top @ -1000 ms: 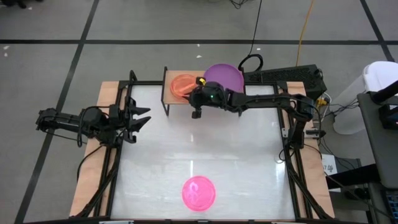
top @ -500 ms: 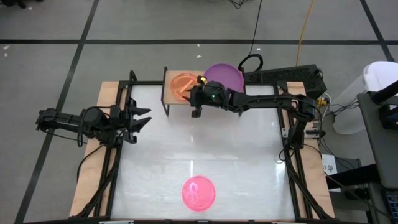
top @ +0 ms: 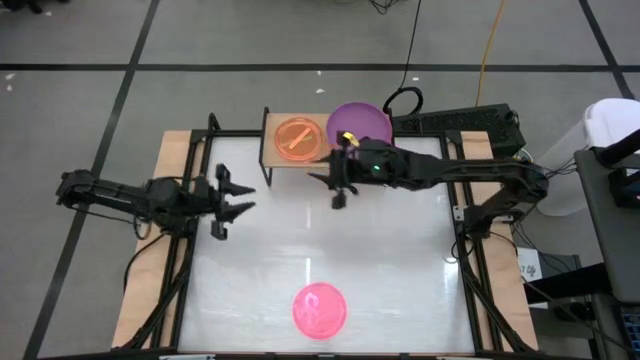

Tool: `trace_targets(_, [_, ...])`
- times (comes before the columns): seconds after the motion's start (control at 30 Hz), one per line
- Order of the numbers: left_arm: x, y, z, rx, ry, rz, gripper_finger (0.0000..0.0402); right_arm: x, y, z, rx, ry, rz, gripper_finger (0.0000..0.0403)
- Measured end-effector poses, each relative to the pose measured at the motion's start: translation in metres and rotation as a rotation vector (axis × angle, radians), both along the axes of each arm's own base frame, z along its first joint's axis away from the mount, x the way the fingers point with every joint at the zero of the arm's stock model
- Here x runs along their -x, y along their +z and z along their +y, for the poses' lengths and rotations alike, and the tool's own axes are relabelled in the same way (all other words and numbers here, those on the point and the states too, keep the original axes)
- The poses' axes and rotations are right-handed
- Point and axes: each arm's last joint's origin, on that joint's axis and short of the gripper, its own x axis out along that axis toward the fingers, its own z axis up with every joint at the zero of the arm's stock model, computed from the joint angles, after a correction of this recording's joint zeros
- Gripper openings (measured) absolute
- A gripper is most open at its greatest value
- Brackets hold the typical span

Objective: Place and stack plates onto a shelf
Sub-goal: Stack the pink transparent plate on top of the orange transparent plate on the shelf

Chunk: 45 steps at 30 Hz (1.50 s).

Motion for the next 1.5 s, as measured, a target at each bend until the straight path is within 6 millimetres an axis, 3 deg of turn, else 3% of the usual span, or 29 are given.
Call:
trace_targets(0.13, [-0.021, -0.002, -0.009, -0.029, -0.111, 0.136, 0.0163, 0.026, 0.015, 0.027, -0.047, 0.063, 0.046, 0.0115])
trace_targets(0.3, [-0.061, -0.007, -0.026, -0.117, -0.165, 0.395, 0.0163, 0.056, 0.033, 0.052, -0.025, 0.116, 0.055, 0.0114])
trace_targets(0.5, [-0.109, -0.045, -0.065, -0.51, -0.31, 0.648, 0.0163, 0.082, 0.047, 0.073, -0.022, 0.136, 0.043, 0.0114])
trace_targets(0.63, [-0.116, -0.086, -0.101, -0.761, -0.35, 0.836, 0.0163, 0.089, 0.044, 0.081, -0.057, 0.158, 0.083, 0.0114])
trace_targets(0.8, [-0.111, -0.125, -0.154, -1.011, -0.467, 0.89, 0.0163, 0.086, 0.032, 0.086, -0.027, 0.178, 0.077, 0.0114])
trace_targets(0.97, [-0.112, -0.144, -0.19, -1.172, -0.424, 0.887, 0.0163, 0.079, 0.02, 0.086, 0.041, 0.199, 0.019, 0.0114])
trace_targets(1.17, [-0.12, -0.158, -0.212, -1.281, -0.449, 0.878, 0.0163, 0.076, 0.006, 0.086, 0.074, 0.206, 0.01, 0.0114])
trace_targets(1.5, [-0.138, -0.162, -0.22, -1.341, -0.436, 0.83, 0.0163, 0.076, -0.006, 0.086, 0.057, 0.201, 0.042, 0.0114])
